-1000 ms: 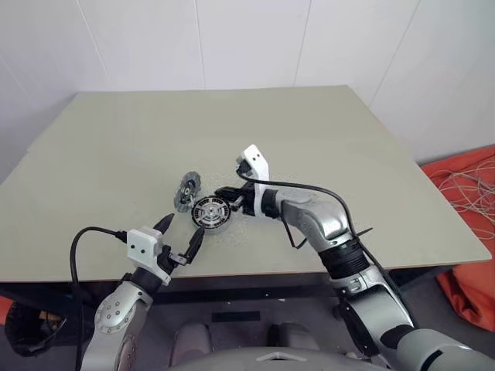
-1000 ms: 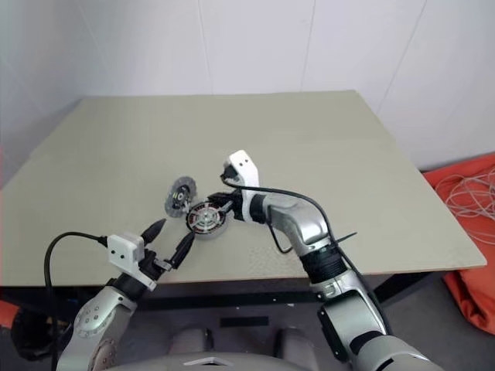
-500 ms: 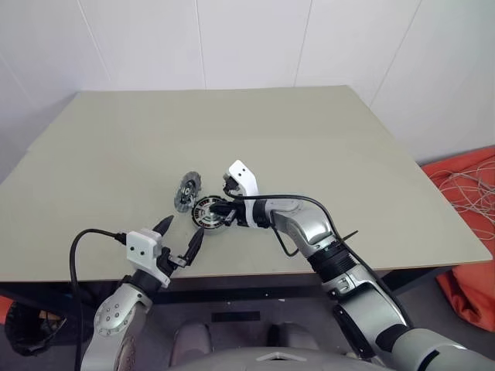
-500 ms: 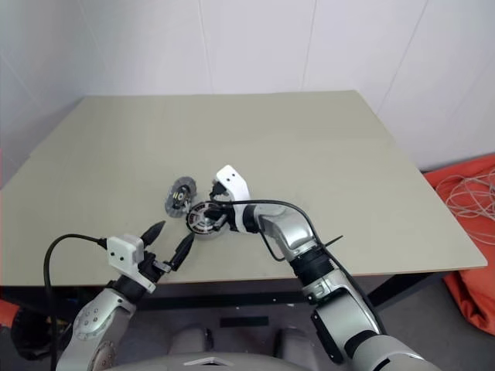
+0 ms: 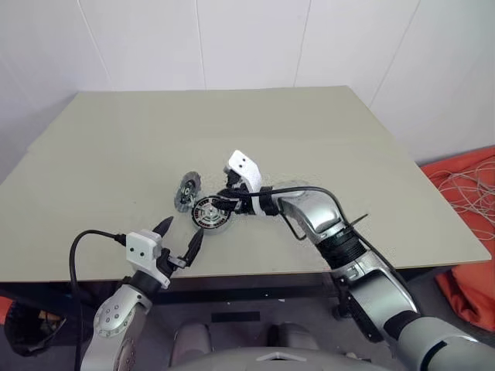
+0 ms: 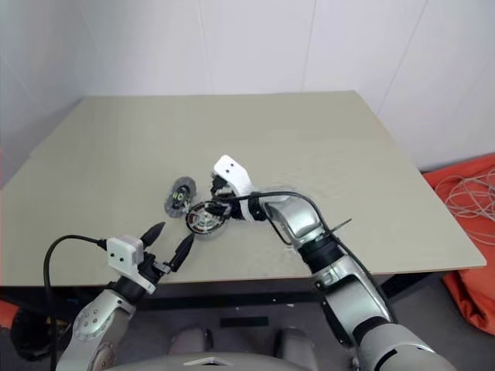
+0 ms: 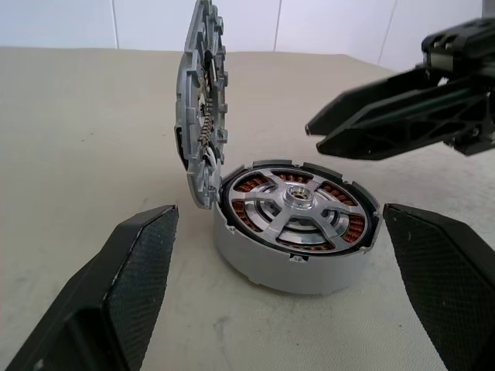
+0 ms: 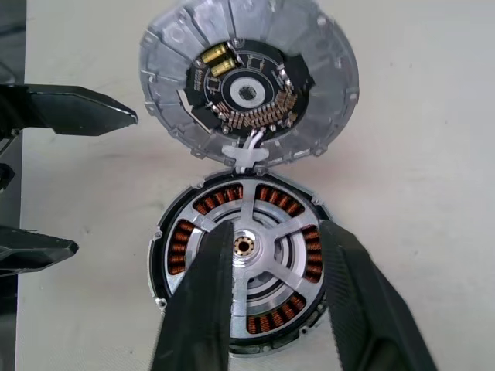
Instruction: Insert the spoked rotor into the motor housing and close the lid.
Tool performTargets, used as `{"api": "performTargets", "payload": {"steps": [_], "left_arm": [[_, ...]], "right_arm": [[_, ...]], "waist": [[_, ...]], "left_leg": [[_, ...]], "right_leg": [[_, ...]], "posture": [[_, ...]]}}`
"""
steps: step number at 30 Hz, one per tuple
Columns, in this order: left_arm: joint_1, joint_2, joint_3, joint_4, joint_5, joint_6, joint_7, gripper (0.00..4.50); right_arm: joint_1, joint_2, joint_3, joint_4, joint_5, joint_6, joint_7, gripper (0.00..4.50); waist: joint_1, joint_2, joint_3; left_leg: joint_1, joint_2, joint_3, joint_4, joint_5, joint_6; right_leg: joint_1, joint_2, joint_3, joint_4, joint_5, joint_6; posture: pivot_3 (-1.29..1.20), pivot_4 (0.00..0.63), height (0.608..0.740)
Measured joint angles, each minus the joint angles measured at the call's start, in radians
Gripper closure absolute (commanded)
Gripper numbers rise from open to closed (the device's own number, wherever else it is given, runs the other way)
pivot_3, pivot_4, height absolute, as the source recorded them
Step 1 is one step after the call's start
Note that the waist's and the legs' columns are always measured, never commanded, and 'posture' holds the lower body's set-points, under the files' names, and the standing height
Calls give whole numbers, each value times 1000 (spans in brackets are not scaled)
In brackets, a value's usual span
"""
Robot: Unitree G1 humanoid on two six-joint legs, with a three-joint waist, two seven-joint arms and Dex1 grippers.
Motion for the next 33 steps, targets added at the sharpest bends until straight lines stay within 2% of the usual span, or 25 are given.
{"api": "performTargets", "payload": {"steps": [4, 10, 15, 22, 33], "left_arm": [[-5, -1, 0, 0, 0, 0, 1, 0], [-7, -5, 0, 0, 0, 3, 5, 0], [-17, -9, 0, 0, 0, 5, 6, 0], [-16, -17, 0, 0, 0, 11, 13, 0], [-17, -21, -1, 0, -2, 18, 24, 0]], "right_arm": [[-15, -37, 53, -18, -10, -20, 95, 481], [-59, -121, 142, -61, -58, -113, 247, 481], [-110, -148, 203, -58, -146, -222, 312, 481], [-140, -149, 305, 24, -314, -445, 322, 481], [-199, -105, 327, 192, -446, -659, 317, 481]], "waist": [[0, 0, 0], [0, 0, 0], [0, 0, 0], [0, -1, 0], [-1, -2, 0]], "left_leg": [[-1, 0, 0, 0, 0, 0], [0, 0, 0, 1, 0, 0], [0, 0, 0, 2, 0, 0], [-1, 0, 0, 2, 0, 0], [-1, 0, 0, 4, 0, 1]], "right_leg": [[0, 0, 0, 0, 0, 0], [0, 0, 0, 0, 0, 0], [0, 0, 0, 1, 1, -1], [0, 0, 0, 1, 1, -2], [0, 0, 0, 2, 4, -7]], "posture": [[0, 0, 740], [0, 0, 740], [0, 0, 740], [0, 0, 740], [0, 0, 740]]}}
